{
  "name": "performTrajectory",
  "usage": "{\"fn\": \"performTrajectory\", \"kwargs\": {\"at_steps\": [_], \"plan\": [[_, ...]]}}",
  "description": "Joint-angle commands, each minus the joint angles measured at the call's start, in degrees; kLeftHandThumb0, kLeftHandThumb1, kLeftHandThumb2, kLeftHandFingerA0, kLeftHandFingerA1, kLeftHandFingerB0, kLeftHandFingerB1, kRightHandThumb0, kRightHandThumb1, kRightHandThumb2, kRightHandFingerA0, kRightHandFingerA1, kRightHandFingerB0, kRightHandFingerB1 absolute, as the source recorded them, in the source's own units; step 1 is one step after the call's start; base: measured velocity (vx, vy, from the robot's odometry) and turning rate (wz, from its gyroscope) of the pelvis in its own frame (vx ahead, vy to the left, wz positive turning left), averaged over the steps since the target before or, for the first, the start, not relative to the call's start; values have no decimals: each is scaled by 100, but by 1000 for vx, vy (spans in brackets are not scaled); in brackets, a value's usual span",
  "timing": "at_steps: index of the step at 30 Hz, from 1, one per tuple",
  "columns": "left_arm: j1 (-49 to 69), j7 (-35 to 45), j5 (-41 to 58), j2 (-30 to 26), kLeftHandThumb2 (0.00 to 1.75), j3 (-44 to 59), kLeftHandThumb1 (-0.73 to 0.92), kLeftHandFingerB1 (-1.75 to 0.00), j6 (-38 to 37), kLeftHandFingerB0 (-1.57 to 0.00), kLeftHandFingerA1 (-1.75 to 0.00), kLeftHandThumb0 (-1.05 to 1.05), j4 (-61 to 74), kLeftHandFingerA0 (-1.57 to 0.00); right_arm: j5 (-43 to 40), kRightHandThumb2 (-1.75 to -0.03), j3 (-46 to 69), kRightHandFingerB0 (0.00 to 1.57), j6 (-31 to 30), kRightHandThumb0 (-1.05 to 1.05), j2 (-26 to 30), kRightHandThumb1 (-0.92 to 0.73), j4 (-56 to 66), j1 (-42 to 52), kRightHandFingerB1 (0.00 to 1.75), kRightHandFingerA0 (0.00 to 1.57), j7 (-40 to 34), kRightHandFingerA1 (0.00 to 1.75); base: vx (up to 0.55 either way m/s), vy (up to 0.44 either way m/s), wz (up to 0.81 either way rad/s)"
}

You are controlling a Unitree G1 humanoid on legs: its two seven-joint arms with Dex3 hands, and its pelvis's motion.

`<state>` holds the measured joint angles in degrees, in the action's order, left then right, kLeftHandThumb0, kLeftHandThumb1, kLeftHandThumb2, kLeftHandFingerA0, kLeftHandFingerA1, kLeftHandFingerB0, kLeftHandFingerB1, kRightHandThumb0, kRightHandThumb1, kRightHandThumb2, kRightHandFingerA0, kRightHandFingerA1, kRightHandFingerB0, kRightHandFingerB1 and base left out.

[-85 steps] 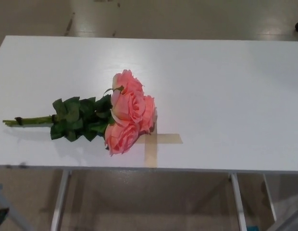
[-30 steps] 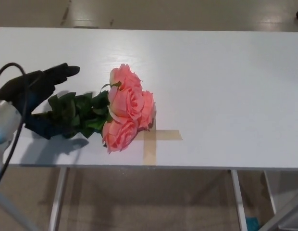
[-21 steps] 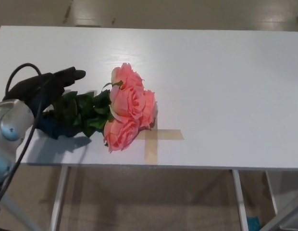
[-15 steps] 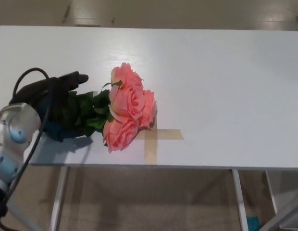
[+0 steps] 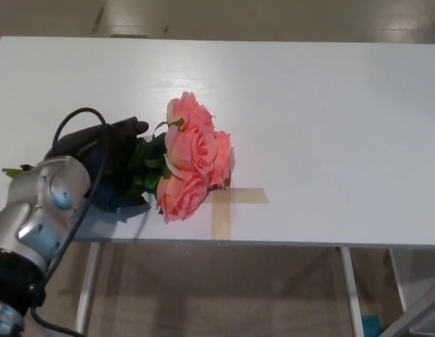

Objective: Use the left hand to pick up the rose and passes it to a human.

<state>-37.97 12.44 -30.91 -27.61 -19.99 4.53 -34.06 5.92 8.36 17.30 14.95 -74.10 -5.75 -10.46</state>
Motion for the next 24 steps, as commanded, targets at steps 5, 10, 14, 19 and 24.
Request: {"fn": "performTrajectory", "kwargs": {"at_steps": [5,10,14,19,24], "plan": [[-10,202,-105,94,69,-258,50,-41,-53,-33,-49,-37,75,-58,-71,-91,23,20,2,-64,-20,-62,-48,5,43,48,101,53,0,0,0],[-111,31,-314,28,64,-528,77,-54,-468,-85,-134,-16,-275,-83,-58,-92,10,22,40,-65,-3,-64,-43,16,43,49,109,52,0,0,0],[-95,-203,-264,58,65,-442,79,-54,-546,-83,-129,-19,-363,-70,-46,-67,-4,26,32,-62,9,-70,-44,5,32,53,125,40,0,0,0],[-93,-289,-250,69,65,-395,79,-57,-608,-85,-134,-19,-407,-67,-43,-93,-14,22,16,-63,18,-64,-49,-1,44,46,136,52,0,0,0],[-71,-454,-177,88,63,-283,79,-67,-778,-86,-142,-21,-472,-66,-69,-64,7,29,10,-59,18,-78,-48,-13,31,56,162,37,0,0,0]]}}
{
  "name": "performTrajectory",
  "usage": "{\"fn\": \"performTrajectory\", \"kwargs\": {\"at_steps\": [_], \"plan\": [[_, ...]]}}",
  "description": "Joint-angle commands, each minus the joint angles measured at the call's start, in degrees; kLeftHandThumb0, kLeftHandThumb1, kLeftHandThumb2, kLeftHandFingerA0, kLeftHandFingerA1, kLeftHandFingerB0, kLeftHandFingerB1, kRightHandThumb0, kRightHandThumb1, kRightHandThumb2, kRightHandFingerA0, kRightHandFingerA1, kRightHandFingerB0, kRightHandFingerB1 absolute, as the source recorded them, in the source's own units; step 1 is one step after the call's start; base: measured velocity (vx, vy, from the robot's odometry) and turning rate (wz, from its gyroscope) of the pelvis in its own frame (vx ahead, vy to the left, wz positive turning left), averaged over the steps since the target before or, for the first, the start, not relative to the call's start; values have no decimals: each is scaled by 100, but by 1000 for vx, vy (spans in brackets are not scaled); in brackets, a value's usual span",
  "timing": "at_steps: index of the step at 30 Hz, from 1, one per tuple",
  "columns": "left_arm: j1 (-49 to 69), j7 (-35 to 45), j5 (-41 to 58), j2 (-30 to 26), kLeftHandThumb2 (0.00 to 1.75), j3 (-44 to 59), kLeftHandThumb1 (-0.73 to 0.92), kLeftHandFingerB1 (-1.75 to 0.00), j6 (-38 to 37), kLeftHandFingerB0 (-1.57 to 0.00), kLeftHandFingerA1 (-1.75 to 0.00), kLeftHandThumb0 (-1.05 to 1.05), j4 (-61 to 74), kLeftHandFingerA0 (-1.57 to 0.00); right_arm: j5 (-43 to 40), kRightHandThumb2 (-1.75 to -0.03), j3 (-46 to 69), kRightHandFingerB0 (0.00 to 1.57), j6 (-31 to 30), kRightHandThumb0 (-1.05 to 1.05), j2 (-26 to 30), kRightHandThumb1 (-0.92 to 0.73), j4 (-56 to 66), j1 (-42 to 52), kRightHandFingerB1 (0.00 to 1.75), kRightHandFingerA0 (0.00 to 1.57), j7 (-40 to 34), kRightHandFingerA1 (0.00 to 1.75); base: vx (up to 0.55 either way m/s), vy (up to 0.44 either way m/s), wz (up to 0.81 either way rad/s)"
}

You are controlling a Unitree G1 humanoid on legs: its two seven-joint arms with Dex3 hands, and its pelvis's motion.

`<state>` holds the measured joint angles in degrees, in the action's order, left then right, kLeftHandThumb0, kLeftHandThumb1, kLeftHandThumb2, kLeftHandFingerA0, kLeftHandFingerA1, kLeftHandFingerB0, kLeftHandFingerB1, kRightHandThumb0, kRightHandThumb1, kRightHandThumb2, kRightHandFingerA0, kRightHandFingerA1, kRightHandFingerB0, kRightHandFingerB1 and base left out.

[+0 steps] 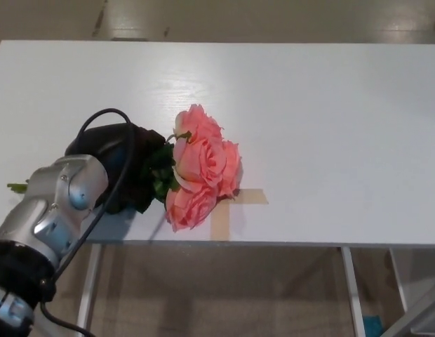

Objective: Use the left hand to pick up the rose and passes it to a human.

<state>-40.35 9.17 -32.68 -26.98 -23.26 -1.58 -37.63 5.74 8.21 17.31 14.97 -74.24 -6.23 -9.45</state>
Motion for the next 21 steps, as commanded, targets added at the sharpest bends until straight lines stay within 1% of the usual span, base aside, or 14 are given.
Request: {"fn": "performTrajectory", "kwargs": {"at_steps": [1,4,5,7,8,9,10,13,14,15,17,18,19,21], "plan": [[155,-196,-15,41,65,40,78,-73,-233,-86,-147,-20,-206,-64,-48,-65,19,29,14,-58,13,-78,-33,43,31,55,56,37,0,0,0],[98,-283,-3,74,65,78,78,-84,-318,-82,-152,-21,-280,-65,-47,-64,21,29,13,-58,14,-78,-33,32,31,54,38,38,0,0,0],[72,-289,9,77,63,105,78,-69,-327,-87,-146,-21,-253,-70,-51,-63,26,29,15,-58,12,-78,-33,21,31,54,34,39,0,0,0],[27,-329,19,76,63,154,77,-65,-360,-88,-143,-21,-177,-73,-54,-63,28,29,10,-58,12,-79,-31,2,31,55,30,39,0,0,0],[7,-388,35,84,64,202,75,-73,-410,-86,-146,-20,-105,-69,-47,-64,24,30,12,-58,12,-78,-33,1,31,55,20,38,0,0,0],[-5,-442,60,94,64,256,75,-73,-458,-86,-146,-20,-21,-69,-41,-64,19,30,21,-58,10,-78,-34,6,31,55,10,38,0,0,0],[23,-414,102,112,64,337,76,-51,-394,-83,-147,-20,241,-69,-41,-64,20,30,25,-58,13,-78,-37,4,31,55,14,38,0,0,0],[63,-348,183,202,64,502,76,-51,-238,-83,-148,-19,608,-68,-37,-64,14,30,22,-58,6,-78,-42,6,31,55,24,38,0,0,0],[55,-306,301,293,65,619,75,-66,-134,-89,-149,-19,760,-69,-35,-64,11,30,16,-58,13,-78,-44,5,31,55,32,38,0,0,0],[46,-245,437,403,65,765,75,-66,-22,-89,-149,-19,916,-69,-31,-64,7,30,11,-58,22,-78,-44,2,31,55,39,38,0,0,0],[50,-125,774,641,63,1105,79,-109,163,-73,-148,-17,1145,-67,-49,-65,19,30,26,-58,8,-78,-36,2,31,56,52,38,0,0,0],[48,-94,845,703,63,1185,79,-109,217,-73,-148,-17,1194,-67,-54,-65,24,30,27,-58,5,-78,-35,0,31,56,55,38,0,0,0],[27,-60,1047,860,64,1387,80,-118,314,-68,-149,-17,1287,-66,-43,-65,13,31,9,-58,8,-78,-36,-14,31,56,51,38,0,0,0],[-65,49,1398,1114,64,1721,81,-121,622,-65,-149,-17,1552,-66,-53,-65,21,31,16,-58,14,-78,-41,-17,31,56,79,38,0,0,0]]}}
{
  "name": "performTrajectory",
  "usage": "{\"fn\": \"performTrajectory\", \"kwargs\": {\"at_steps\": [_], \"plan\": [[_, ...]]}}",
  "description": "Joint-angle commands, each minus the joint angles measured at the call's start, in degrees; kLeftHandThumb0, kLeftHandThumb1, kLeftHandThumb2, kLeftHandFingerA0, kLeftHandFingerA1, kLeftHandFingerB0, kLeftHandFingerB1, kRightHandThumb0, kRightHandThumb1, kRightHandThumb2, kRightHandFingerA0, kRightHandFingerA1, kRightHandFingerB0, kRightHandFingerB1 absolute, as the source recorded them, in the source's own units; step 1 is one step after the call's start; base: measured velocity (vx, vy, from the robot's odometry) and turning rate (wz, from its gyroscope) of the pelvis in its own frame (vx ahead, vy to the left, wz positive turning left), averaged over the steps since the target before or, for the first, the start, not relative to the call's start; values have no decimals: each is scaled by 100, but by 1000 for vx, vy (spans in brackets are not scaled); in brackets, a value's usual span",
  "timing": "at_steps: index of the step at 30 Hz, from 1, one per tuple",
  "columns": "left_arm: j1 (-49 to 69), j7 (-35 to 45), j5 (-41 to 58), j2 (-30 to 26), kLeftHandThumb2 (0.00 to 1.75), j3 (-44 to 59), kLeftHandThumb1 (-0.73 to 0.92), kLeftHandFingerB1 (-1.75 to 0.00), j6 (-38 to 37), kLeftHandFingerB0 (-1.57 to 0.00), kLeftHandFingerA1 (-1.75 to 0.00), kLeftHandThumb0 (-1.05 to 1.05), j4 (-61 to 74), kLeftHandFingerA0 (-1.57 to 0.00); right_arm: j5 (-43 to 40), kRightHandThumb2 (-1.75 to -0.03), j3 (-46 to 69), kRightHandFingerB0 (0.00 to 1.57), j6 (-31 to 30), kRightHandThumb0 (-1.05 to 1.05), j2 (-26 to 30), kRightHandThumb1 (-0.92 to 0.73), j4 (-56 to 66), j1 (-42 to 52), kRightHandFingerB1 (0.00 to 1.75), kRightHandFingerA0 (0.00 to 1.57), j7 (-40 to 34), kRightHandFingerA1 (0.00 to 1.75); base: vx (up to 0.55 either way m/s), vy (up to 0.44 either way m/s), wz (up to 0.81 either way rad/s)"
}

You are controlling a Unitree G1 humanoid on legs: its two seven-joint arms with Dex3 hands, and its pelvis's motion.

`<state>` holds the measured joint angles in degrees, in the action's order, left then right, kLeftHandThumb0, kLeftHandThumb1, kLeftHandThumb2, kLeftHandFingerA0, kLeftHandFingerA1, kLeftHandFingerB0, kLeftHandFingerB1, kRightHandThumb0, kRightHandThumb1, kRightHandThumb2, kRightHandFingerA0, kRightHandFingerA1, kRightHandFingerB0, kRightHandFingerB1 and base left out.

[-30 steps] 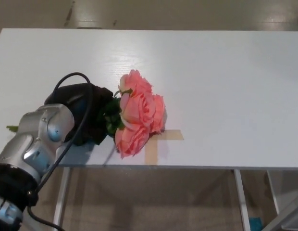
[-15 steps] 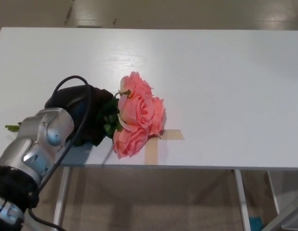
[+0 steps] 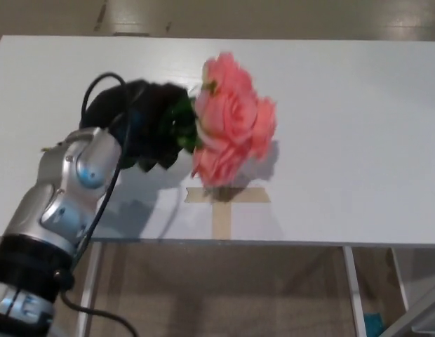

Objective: Use the left hand to pick up the rose and passes it to a human.

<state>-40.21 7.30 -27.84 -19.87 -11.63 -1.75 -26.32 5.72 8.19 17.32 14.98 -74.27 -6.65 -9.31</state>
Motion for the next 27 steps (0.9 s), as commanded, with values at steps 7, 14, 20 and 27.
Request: {"fn": "performTrajectory", "kwargs": {"at_steps": [7,14,20,27], "plan": [[-461,505,1713,879,65,1415,86,-118,1203,-66,-136,-17,914,-89,-80,-64,52,34,-21,-58,46,-78,-41,10,32,55,144,37,0,0,0],[-753,472,2247,1207,69,1969,82,-104,1611,-75,-132,-19,1278,-93,-65,-64,50,35,-27,-58,54,-78,-44,11,32,55,165,37,0,0,0],[-703,523,2637,1476,70,2208,81,-98,1926,-80,-132,-19,1532,-99,-49,-64,34,37,-24,-60,59,-78,-36,39,32,56,155,37,0,0,0],[-754,510,2926,1550,70,2252,81,-94,2386,-83,-137,-18,1670,-97,-22,-95,-2,29,-33,-64,66,-67,-37,12,45,46,138,51,0,0,0]]}}
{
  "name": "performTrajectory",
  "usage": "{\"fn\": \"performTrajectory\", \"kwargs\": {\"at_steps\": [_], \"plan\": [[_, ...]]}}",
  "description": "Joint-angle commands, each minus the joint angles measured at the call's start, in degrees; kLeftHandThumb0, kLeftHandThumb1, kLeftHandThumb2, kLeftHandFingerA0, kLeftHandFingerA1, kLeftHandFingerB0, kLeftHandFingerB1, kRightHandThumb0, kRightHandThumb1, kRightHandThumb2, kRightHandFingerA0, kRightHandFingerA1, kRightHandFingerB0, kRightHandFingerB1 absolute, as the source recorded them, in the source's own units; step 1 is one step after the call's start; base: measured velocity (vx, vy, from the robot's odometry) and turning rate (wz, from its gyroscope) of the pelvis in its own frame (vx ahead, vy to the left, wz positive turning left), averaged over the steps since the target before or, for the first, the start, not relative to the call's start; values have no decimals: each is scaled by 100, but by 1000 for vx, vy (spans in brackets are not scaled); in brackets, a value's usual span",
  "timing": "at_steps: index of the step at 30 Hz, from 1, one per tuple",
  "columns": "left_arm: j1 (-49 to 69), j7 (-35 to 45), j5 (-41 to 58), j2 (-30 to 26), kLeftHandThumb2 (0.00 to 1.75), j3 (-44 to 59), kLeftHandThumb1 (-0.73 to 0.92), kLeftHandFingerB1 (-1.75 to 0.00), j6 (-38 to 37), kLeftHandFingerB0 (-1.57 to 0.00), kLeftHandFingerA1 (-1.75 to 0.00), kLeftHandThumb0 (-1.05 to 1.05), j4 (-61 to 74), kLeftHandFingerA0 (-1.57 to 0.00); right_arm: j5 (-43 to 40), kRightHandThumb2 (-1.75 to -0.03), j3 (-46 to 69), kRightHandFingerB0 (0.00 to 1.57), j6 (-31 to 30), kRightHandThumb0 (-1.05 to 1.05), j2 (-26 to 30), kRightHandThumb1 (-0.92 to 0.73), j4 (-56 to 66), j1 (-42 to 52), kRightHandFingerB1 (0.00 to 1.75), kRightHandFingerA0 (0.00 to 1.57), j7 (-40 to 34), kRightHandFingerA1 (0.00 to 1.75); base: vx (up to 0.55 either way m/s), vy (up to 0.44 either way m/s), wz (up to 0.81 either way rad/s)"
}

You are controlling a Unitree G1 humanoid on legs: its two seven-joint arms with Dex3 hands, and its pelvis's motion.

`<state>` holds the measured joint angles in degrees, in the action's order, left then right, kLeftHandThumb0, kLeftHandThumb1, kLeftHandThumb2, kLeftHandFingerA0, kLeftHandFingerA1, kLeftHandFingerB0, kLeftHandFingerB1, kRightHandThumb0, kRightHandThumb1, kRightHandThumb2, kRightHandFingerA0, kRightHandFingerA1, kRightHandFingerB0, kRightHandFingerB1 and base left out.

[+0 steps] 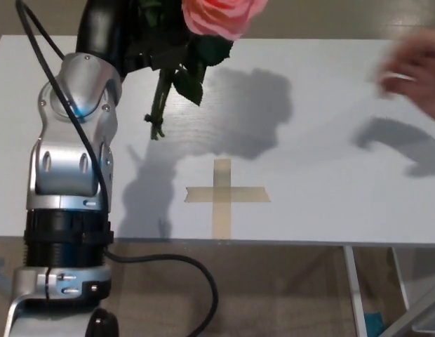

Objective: Use the left hand to pick up the rose and passes it to a human.

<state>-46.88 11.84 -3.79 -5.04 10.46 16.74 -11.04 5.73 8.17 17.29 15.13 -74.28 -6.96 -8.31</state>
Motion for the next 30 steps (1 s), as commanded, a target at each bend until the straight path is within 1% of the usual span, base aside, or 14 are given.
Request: {"fn": "performTrajectory", "kwargs": {"at_steps": [1,3,6,7,8,10,11,12,21,22,28,29,30], "plan": [[-86,49,538,58,70,35,81,-94,555,-83,-137,-18,152,-97,-24,-95,0,29,-31,-64,51,-67,-36,43,45,46,38,51,0,0,0],[-123,-14,762,272,70,90,81,-93,563,-85,-139,-19,139,-96,-48,-95,19,29,-52,-64,49,-66,-32,5,46,47,57,52,0,0,0],[-125,-16,870,345,71,83,81,-92,705,-86,-140,-19,180,-96,-60,-95,31,30,-32,-62,41,-65,-32,9,46,47,64,52,0,0,0],[-118,-28,889,369,71,69,80,-92,717,-86,-142,-19,193,-95,-57,-65,29,36,-36,-58,39,-78,-34,3,32,56,64,37,0,0,0],[-101,-51,919,426,71,36,80,-92,739,-86,-142,-19,212,-95,-49,-96,21,29,-46,-61,38,-65,-36,-6,47,46,59,53,0,0,0],[-92,-66,933,454,71,15,80,-92,762,-86,-142,-19,224,-95,-43,-96,15,29,-54,-61,39,-65,-33,-7,47,46,49,53,0,0,0],[-74,-63,945,479,71,-24,80,-92,764,-86,-142,-19,227,-94,-43,-96,15,30,-50,-61,35,-65,-34,-17,47,48,42,53,0,0,0],[-58,-48,960,484,69,-59,80,-92,753,-86,-142,-19,212,-94,-40,-65,13,36,-48,-58,32,-78,-34,-28,32,57,34,38,0,0,0],[26,-51,1030,432,67,-222,82,-92,766,-86,-142,-19,164,-96,-37,-65,10,37,-63,-59,42,-79,-41,-50,32,58,56,38,0,0,0],[72,-67,1029,433,67,-265,82,-92,867,-86,-143,-20,235,-96,-38,-96,5,30,-71,-61,34,-65,-31,-64,47,49,70,54,0,0,0],[65,-184,1054,491,66,-344,82,-88,888,-87,-143,-20,183,-94,-35,-96,0,30,-87,-61,53,-65,-29,-75,47,47,91,53,0,0,0],[72,-202,1063,508,67,-360,82,-88,887,-87,-143,-20,175,-95,-37,-65,1,38,-83,-59,49,-79,-27,-69,32,56,94,37,0,0,0],[74,-219,1066,525,67,-370,82,-88,880,-87,-143,-20,162,-95,-36,-65,-1,38,-82,-59,46,-79,-25,-68,32,56,92,37,0,0,0]]}}
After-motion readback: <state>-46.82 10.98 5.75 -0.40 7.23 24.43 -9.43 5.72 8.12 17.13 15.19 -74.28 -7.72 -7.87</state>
